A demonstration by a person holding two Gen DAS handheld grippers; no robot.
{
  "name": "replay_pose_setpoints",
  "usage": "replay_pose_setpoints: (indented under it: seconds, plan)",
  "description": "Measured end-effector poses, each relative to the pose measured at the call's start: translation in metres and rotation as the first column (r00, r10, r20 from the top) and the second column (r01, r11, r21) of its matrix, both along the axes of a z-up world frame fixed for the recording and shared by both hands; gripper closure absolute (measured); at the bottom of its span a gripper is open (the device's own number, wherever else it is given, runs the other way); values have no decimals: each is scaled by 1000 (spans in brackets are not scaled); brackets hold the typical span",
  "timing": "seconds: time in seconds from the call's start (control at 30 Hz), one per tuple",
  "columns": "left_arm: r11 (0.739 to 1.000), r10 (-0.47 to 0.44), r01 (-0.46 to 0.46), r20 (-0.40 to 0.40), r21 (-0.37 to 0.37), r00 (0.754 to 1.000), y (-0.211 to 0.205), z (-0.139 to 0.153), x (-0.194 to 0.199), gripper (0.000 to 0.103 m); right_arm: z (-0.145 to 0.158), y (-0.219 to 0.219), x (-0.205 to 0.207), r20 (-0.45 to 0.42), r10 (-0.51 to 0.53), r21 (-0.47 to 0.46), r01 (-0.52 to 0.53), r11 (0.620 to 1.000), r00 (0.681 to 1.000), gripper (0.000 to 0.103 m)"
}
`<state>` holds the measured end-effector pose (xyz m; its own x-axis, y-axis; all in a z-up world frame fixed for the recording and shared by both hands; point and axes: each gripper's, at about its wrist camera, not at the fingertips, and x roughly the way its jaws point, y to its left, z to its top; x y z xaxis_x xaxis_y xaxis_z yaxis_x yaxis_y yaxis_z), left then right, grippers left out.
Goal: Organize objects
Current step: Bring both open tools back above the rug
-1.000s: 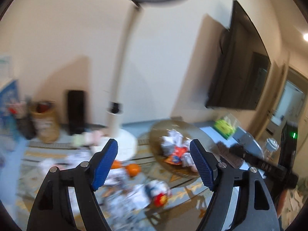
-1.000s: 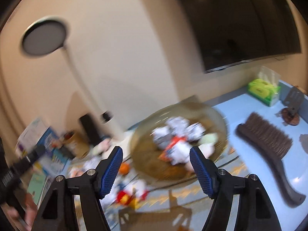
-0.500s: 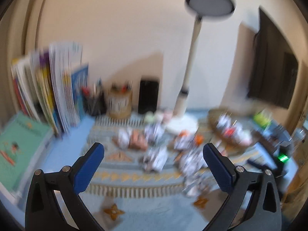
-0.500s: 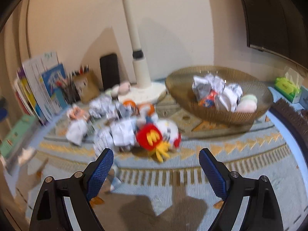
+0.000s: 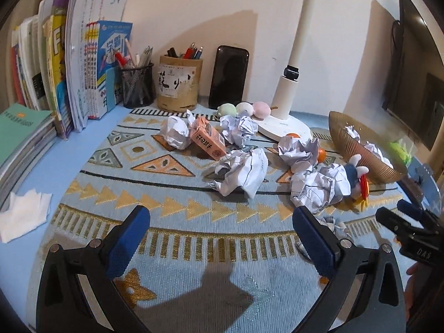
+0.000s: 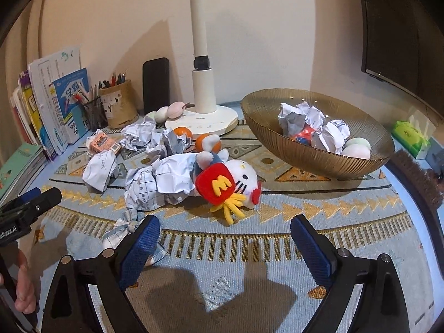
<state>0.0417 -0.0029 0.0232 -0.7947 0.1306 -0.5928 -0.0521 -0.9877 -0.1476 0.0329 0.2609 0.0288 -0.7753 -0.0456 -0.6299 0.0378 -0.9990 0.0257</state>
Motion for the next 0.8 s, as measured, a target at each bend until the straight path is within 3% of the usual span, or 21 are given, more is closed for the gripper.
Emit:
replay_pose_setpoints:
  seconds: [0.37, 0.8]
  plan:
    - [998, 1, -1, 2, 58, 1000, -9, -4, -2, 1, -3, -12, -1, 4, 14, 68, -14, 998, 1000, 8]
    - [996, 2, -3, 16, 86, 1000, -12, -5, -3, 1, -2, -14, -1, 9, 22, 68, -22, 997, 1000, 8]
